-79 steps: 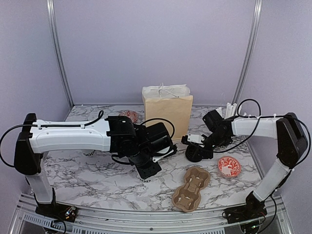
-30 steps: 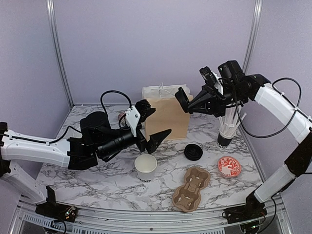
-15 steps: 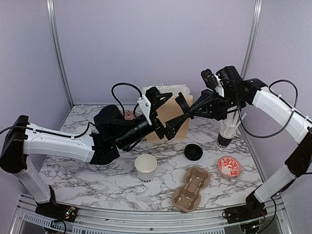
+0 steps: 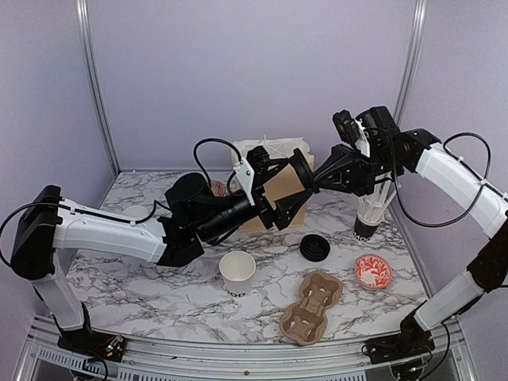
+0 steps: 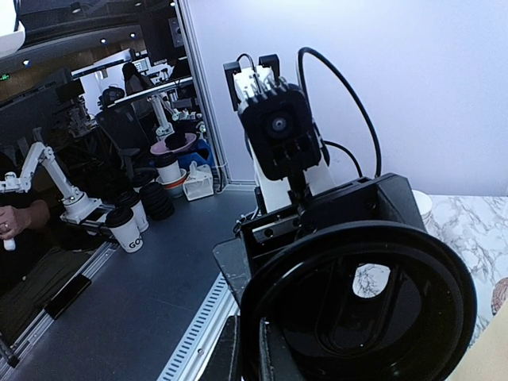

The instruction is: Pack the takeout coffee

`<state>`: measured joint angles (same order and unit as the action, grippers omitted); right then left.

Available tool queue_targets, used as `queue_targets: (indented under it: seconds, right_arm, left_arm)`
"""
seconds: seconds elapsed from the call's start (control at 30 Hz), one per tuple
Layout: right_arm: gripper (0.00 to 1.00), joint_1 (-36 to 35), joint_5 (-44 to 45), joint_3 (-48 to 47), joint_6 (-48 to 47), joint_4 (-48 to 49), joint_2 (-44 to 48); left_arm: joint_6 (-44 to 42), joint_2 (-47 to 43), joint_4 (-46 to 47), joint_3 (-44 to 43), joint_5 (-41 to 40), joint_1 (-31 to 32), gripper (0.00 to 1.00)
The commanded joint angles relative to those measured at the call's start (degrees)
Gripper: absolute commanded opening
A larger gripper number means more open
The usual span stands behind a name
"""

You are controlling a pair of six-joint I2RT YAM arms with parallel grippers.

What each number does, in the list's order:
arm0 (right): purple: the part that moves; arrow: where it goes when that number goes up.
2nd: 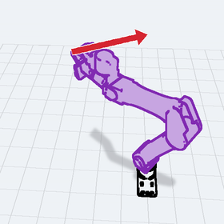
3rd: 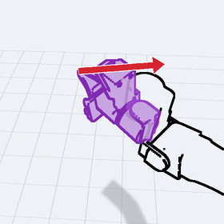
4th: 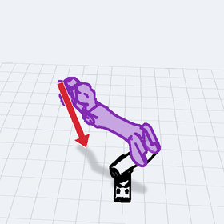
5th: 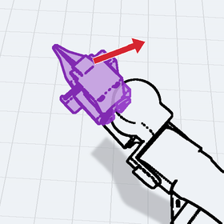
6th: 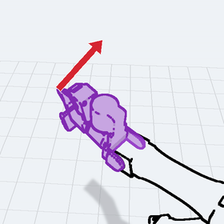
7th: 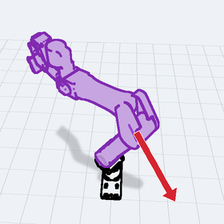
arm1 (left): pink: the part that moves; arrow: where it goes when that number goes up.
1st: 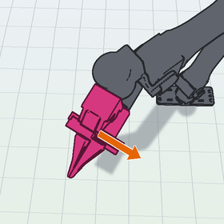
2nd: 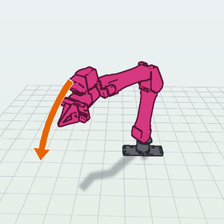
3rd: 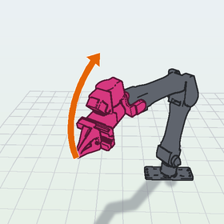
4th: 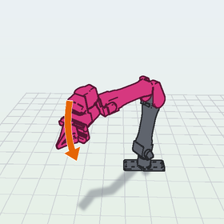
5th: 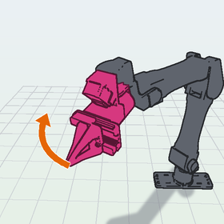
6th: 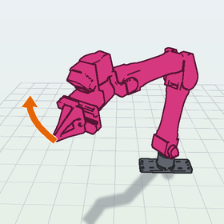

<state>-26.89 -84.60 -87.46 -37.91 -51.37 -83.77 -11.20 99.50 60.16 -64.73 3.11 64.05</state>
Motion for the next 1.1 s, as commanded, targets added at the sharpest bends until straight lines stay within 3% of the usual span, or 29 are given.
queue_targets:
  seconds: [0.0,0.27,0.67,0.83,1.0,1.07]
  right_arm:
    - [0.07,-0.4,-0.9,0.4,0.7,1.2,1.8]
    - [0.08,-0.3,0.0,1.4,0.9,1.6,2.3]
    - [0.08,-0.2,0.1,1.8,1.1,1.7,2.3]
    - [0.08,0.0,0.4,1.9,1.1,1.7,2.3]
    - [0.09,0.4,0.3,1.9,1.1,1.8,2.2]
    - [0.14,0.9,0.2,1.9,1.3,1.8,2.2]
  left_arm:
    - [2.5,1.3,2.8,-3.1,2.5,-1.2,0.83]
    - [3.6,1.8,2.8,-3.1,4.9,-1.7,0.75]
    - [3.9,1.9,3.2,-3.3,5.1,-1.9,0.84]
    - [3.8,1.9,2.8,-3.3,8.1,-2.0,0.75]
    - [3.5,1.4,2.4,-2.7,8.5,-1.9,0.71]
    - [3.5,0.7,2.1,-1.9,7.6,-2.0,0.71]
